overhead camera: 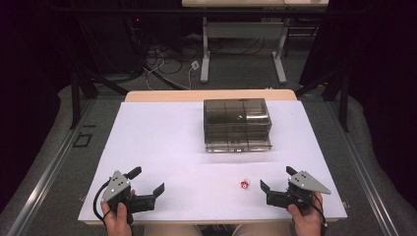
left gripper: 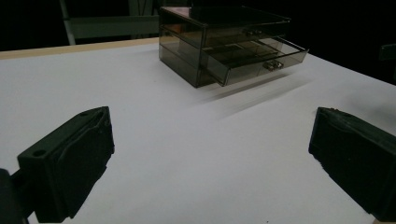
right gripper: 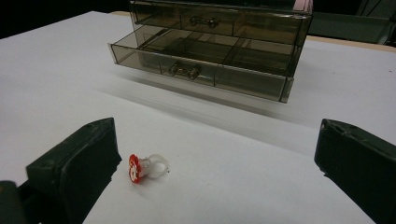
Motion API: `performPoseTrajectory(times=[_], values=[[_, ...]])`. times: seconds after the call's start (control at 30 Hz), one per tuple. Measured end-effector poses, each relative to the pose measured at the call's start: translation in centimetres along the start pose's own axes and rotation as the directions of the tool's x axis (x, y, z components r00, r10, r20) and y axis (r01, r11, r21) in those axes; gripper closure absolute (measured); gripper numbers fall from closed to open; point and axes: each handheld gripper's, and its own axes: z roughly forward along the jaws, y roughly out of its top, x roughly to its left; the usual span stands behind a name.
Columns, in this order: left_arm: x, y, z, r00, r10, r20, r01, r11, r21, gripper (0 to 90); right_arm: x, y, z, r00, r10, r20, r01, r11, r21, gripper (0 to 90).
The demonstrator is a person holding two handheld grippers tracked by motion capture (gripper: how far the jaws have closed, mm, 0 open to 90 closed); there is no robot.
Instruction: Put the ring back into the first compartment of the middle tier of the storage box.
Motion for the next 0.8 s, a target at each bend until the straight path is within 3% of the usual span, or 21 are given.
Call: performPoseTrajectory(times=[0.07,0.23,0.33,0.53,0.8], values=[[0.0,-0.1,0.0,1.0,-0.002,-0.001,0.002,1.0,0.002,0.6,0.2,0.1,0.1,0.9998,-0.01,0.018,0.01,1.0,0.001,0.0],[-0.1,-0.2,-0.1,1.0,0.0,-0.004,0.0,1.0,0.009,0.6,0.5,0.3,0.1,1.0,-0.008,0.006,0.007,1.0,0.007,0.0],[-0.1,-0.2,-0.2,1.0,0.002,-0.004,-0.002,1.0,0.007,0.6,0.8,0.5,0.2,0.9998,-0.005,0.017,0.005,1.0,-0.018,3.7],[-0.1,-0.2,-0.2,1.0,0.002,-0.005,-0.001,0.9999,0.01,0.6,0.9,0.6,0.5,0.9996,0.028,0.006,-0.028,0.999,0.02,4.9],[-0.4,-0.2,-0.3,1.0,0.006,0.0,-0.006,0.9999,0.013,0.6,1.8,1.6,0.6,0.9982,-0.041,-0.043,0.042,0.999,0.032,4.3]])
